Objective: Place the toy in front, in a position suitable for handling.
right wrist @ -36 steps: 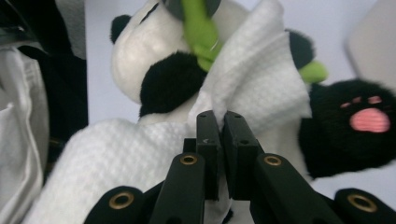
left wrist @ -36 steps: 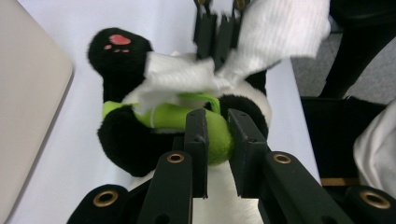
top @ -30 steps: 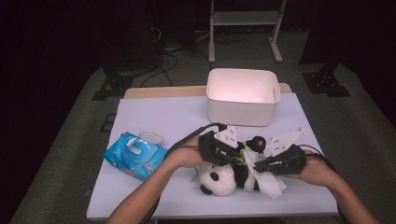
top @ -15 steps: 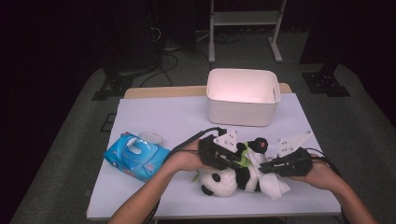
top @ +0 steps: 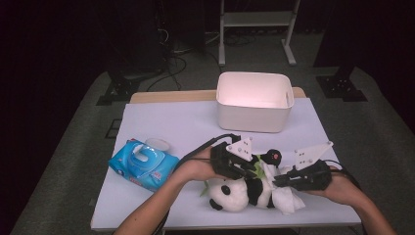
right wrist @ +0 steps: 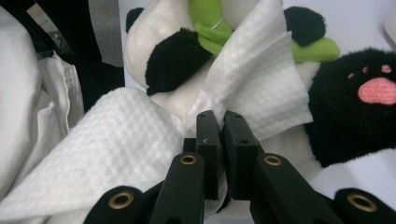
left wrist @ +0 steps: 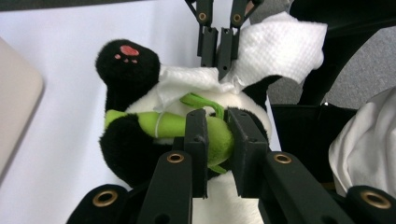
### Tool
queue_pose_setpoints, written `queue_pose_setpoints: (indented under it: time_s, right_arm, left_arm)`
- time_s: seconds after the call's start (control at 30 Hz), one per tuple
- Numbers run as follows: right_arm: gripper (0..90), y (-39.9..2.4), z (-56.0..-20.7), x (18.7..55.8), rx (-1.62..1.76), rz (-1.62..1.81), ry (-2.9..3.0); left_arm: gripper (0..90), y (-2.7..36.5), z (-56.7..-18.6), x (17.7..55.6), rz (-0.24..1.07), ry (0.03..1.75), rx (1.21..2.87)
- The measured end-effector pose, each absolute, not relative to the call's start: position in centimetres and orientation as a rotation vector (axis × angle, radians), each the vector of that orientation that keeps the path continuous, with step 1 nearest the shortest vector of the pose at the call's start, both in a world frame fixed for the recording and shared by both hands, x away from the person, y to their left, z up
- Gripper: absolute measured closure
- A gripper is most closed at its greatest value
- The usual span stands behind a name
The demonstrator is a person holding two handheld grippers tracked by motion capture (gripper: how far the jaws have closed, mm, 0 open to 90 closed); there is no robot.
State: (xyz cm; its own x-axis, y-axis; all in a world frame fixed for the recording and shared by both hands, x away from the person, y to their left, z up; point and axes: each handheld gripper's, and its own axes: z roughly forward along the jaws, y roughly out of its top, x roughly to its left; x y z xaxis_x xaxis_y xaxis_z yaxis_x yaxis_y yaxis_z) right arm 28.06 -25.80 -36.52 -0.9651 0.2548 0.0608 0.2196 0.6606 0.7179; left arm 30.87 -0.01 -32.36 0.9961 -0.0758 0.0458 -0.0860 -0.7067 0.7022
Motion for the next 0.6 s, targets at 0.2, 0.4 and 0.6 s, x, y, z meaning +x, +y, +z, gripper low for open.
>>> queue_pose_setpoints:
  time_s: [0.2, 0.4, 0.6]
  right_arm:
    - [84.9, -26.2, -36.7, 27.9, 0.403, 1.214, 2.815]
    - [85.0, -28.2, -35.9, 28.1, 0.478, 1.212, 2.748]
    - [84.8, -30.9, -37.8, 28.6, 0.612, 1.112, 2.739]
  left_arm:
    - [70.8, 0.5, -32.7, 30.6, 0.031, -0.101, 2.375]
    - [67.9, 1.1, -32.5, 30.3, 0.042, -0.093, 2.364]
    - [67.8, 1.2, -32.3, 30.2, 0.034, -0.096, 2.348]
